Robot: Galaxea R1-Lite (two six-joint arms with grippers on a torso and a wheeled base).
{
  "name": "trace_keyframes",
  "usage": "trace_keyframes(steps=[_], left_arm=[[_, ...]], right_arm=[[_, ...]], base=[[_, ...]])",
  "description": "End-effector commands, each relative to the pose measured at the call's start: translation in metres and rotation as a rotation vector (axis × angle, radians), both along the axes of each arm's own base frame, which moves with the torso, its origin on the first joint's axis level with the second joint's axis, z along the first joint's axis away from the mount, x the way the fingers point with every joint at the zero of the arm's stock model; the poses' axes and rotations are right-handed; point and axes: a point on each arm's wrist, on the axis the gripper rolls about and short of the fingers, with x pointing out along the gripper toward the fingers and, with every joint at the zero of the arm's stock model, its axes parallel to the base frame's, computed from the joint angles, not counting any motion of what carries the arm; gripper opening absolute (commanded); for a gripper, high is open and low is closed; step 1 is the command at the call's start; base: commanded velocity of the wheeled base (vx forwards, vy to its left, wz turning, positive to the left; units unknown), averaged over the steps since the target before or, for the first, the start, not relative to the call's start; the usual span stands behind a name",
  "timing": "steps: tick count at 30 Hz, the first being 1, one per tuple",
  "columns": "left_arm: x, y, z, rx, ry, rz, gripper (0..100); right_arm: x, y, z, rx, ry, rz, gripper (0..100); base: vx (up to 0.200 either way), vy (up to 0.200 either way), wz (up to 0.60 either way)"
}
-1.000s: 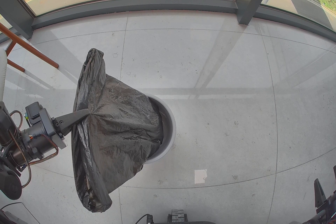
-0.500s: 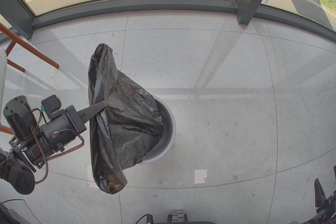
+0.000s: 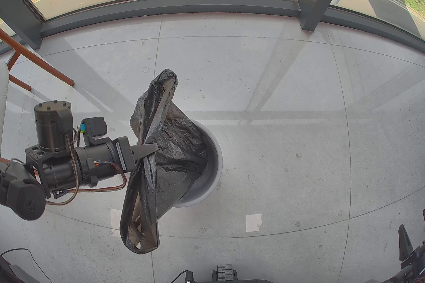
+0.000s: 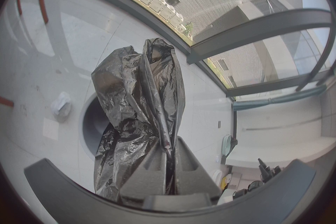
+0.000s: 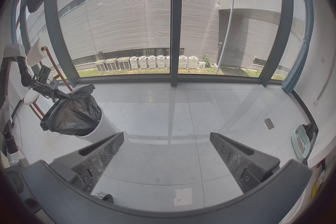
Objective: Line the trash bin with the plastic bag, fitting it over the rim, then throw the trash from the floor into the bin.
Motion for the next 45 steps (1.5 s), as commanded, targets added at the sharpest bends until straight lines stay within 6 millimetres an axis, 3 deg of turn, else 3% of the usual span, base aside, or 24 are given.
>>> trace_keyframes(steps=[1, 4, 7, 12, 24, 35, 45], left_arm=[[-0.005, 0.0, 0.02, 0.02, -0.097, -0.021, 0], [-0.007, 0.001, 0.014, 0.056, -0.099, -0.032, 0], [-0.007, 0.0, 0.014, 0.083, -0.095, -0.044, 0], [-0.006, -0.001, 0.017, 0.165, -0.109, -0.092, 0], [-0.01, -0.001, 0.014, 0.472, -0.168, -0.319, 0], [-0.016, 0.001, 0.01, 0.645, -0.237, -0.434, 0], [-0.018, -0.006, 0.007, 0.78, -0.311, -0.46, 0]], right_arm=[[0.009, -0.002, 0.048, 0.064, 0.003, 0.112, 100], [0.019, -0.002, 0.06, 0.094, 0.054, 0.279, 100], [0.036, 0.004, 0.066, 0.086, 0.166, 0.35, 100], [0.056, 0.016, 0.084, 0.24, 0.288, 0.427, 100], [0.109, 0.046, 0.102, 0.453, 0.554, 0.464, 100], [0.145, 0.068, 0.111, 0.548, 0.659, 0.45, 100], [0.185, 0.111, 0.131, 0.574, 0.724, 0.506, 100]], base=[[0.0, 0.0, 0.0], [0.0, 0.0, 0.0], [0.0, 0.0, 0.0], [0.0, 0.0, 0.0], [0.0, 0.0, 0.0], [0.0, 0.0, 0.0], [0.0, 0.0, 0.0]])
